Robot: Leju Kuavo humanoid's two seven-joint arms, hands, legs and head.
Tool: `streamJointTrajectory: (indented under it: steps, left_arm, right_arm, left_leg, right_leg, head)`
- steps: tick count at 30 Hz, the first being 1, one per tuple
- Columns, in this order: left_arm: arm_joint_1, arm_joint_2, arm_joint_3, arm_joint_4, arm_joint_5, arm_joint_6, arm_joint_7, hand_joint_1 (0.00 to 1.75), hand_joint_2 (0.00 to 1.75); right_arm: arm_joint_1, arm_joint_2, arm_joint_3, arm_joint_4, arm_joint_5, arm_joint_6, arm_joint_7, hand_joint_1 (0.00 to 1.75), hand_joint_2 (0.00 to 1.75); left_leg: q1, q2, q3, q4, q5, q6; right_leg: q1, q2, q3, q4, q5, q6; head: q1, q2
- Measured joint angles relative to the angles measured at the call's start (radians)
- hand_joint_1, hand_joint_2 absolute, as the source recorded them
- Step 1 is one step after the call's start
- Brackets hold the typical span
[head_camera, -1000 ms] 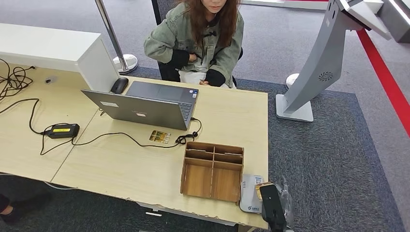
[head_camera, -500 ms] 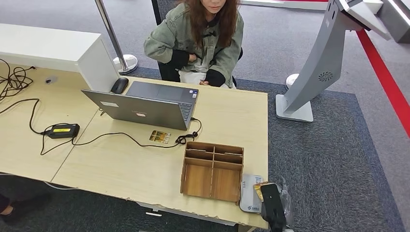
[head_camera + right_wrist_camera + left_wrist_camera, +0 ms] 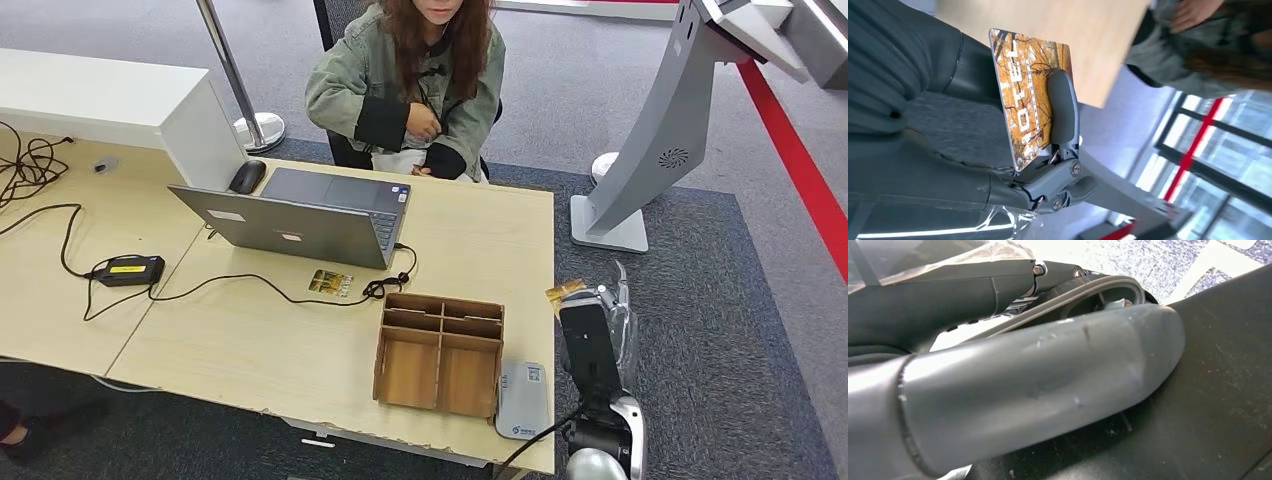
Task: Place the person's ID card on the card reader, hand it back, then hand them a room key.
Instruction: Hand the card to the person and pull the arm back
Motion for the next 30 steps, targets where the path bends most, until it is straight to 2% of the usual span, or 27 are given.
streamJointTrajectory:
  steps: [8,16,22,30]
  left_arm:
    - [-0.006,0.000,-0.021,0.000,-0.035,-0.018,0.022,0.00,0.00]
    - [-0.009,-0.001,-0.037,0.000,-0.060,-0.022,0.032,0.00,0.00]
    - [-0.011,-0.002,-0.045,0.000,-0.073,-0.021,0.038,0.00,0.00]
    - [-0.012,-0.003,-0.048,0.000,-0.083,-0.025,0.040,0.00,0.00]
  right_arm:
    - [-0.230,-0.007,0.136,-0.021,0.113,0.092,0.104,1.75,1.75]
    - [-0.403,0.041,0.255,0.070,0.107,0.141,0.153,1.75,1.75]
    - [-0.471,0.084,0.307,0.152,0.072,0.138,0.160,1.75,1.75]
    - [-0.503,0.142,0.345,0.254,-0.005,0.101,0.119,1.75,1.75]
  left_leg:
    - [0.000,0.000,0.000,0.000,0.001,-0.001]
    - [0.000,-0.001,-0.001,0.000,0.001,-0.001]
    - [0.000,-0.001,-0.001,0.000,0.001,-0.001]
    - [0.000,-0.002,-0.001,0.000,0.001,-0.001]
  right_leg:
    - [0.000,0.000,0.000,0.001,0.000,0.000]
    - [0.000,-0.001,0.000,0.001,0.000,0.000]
    - [0.000,-0.001,0.000,0.001,0.000,0.000]
    - [0.000,-0.002,0.000,0.001,0.000,0.000]
  head:
    - [0.000,0.000]
    - [0.000,0.000]
    - [0.000,0.000]
    - [0.000,0.000]
